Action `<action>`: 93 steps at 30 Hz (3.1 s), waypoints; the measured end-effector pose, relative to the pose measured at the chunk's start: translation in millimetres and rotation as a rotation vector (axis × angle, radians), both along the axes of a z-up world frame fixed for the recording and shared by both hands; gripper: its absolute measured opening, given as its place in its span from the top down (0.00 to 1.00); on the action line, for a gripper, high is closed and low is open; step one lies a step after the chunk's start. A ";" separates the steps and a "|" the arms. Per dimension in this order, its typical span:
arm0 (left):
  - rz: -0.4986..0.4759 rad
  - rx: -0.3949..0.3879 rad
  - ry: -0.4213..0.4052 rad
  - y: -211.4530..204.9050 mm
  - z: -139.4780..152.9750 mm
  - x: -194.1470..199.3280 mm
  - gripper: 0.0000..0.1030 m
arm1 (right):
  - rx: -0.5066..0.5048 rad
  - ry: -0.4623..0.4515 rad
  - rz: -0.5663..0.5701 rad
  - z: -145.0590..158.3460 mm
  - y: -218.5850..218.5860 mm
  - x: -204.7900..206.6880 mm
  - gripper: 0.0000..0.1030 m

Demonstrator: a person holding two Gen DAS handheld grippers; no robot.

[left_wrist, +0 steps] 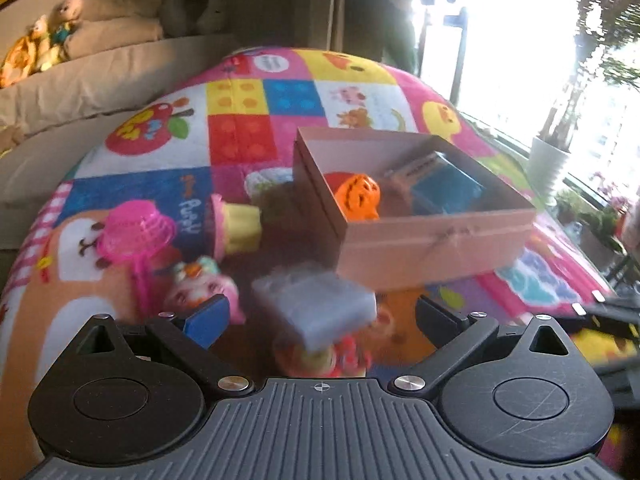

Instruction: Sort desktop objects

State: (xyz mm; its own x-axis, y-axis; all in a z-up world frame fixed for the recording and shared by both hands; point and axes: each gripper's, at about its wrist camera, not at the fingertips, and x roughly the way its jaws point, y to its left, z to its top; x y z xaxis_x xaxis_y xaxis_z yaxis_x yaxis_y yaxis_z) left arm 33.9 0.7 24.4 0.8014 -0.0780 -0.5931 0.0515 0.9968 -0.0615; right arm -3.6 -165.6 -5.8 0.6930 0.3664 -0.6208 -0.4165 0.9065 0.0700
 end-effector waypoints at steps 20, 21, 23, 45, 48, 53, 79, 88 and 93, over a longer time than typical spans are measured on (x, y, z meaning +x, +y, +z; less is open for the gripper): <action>-0.283 0.076 -0.023 -28.0 9.2 -79.4 0.48 | 0.065 -0.028 -0.062 -3.6 -12.7 -6.7 0.21; -0.321 0.059 0.006 -30.9 4.1 -82.2 0.47 | 0.064 -0.029 -0.066 -3.6 -12.4 -6.7 0.19; -0.362 0.053 0.033 -34.5 -3.1 -85.3 0.41 | 0.064 -0.029 -0.073 -3.5 -12.6 -6.6 0.17; -0.274 0.090 0.072 -42.1 -23.9 -69.6 0.49 | -0.038 0.022 -0.047 -2.2 17.6 10.4 0.55; -0.298 0.121 0.064 -46.1 -22.6 -73.8 0.49 | -0.026 0.049 -0.013 2.0 12.3 2.8 0.55; -0.341 0.170 -0.029 -48.0 12.3 -87.3 0.49 | -0.029 0.048 0.031 26.5 -8.0 -16.1 0.55; -0.182 0.121 -0.157 -10.4 44.9 17.2 0.24 | 0.102 -0.192 -0.124 118.0 -22.2 119.9 0.53; -0.132 0.134 -0.060 23.3 8.9 -46.2 0.09 | 0.023 -0.143 0.022 71.8 -2.6 67.9 0.46; 0.048 0.118 -0.062 59.8 14.2 -59.1 0.08 | -0.016 -0.109 0.260 51.9 50.6 26.9 0.37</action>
State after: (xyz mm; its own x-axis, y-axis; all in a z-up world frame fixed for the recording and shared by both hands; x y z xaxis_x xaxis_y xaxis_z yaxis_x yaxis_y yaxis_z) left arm -25.2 60.5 38.6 0.8378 0.0288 -0.5453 0.0036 0.9983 0.0583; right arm 23.3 -115.1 46.1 0.6402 0.5312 -0.5549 -0.6392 0.7690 -0.0013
